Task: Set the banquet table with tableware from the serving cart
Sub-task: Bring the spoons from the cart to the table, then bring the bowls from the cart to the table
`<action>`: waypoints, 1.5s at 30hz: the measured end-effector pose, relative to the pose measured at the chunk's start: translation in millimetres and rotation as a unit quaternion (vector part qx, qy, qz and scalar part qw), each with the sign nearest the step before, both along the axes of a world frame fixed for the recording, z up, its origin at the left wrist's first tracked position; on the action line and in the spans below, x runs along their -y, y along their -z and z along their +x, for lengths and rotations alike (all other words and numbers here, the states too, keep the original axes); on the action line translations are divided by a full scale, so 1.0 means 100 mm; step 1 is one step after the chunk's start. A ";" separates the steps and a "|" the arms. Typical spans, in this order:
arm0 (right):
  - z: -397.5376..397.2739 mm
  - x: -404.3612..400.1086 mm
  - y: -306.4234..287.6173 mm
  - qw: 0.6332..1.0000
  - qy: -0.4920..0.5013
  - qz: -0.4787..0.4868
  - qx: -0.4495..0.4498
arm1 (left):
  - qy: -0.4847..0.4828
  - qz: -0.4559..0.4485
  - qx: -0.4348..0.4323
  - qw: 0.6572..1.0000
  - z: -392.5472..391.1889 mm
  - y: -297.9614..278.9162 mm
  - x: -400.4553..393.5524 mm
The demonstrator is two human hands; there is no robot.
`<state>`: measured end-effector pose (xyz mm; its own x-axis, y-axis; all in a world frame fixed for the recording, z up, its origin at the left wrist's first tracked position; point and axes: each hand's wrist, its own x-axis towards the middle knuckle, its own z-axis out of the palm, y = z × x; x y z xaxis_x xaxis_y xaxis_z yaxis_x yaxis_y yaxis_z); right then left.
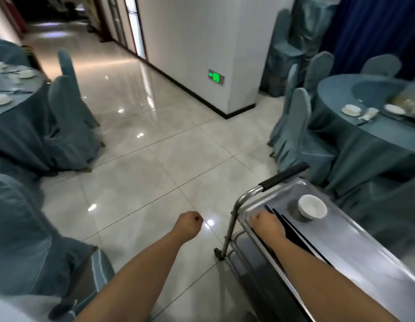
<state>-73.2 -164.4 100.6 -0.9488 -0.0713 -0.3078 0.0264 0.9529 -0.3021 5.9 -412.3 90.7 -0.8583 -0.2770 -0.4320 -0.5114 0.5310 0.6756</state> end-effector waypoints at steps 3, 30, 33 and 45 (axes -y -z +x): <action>-0.15 -0.33 0.06 0.999 0.040 -0.015 -0.005 | 0.029 0.005 0.001 1.000 -0.33 -0.01 -0.27; -1.80 -2.53 1.23 0.848 0.414 -0.255 0.212 | 0.253 -0.105 0.111 0.955 -2.04 0.81 -2.15; -1.89 -2.53 1.37 0.804 0.448 -0.317 0.230 | 0.249 -0.105 0.129 0.954 -2.02 0.89 -2.12; -1.85 -2.35 1.36 0.796 0.463 -0.313 0.230 | 0.202 -0.115 0.135 0.963 -1.76 0.87 -1.78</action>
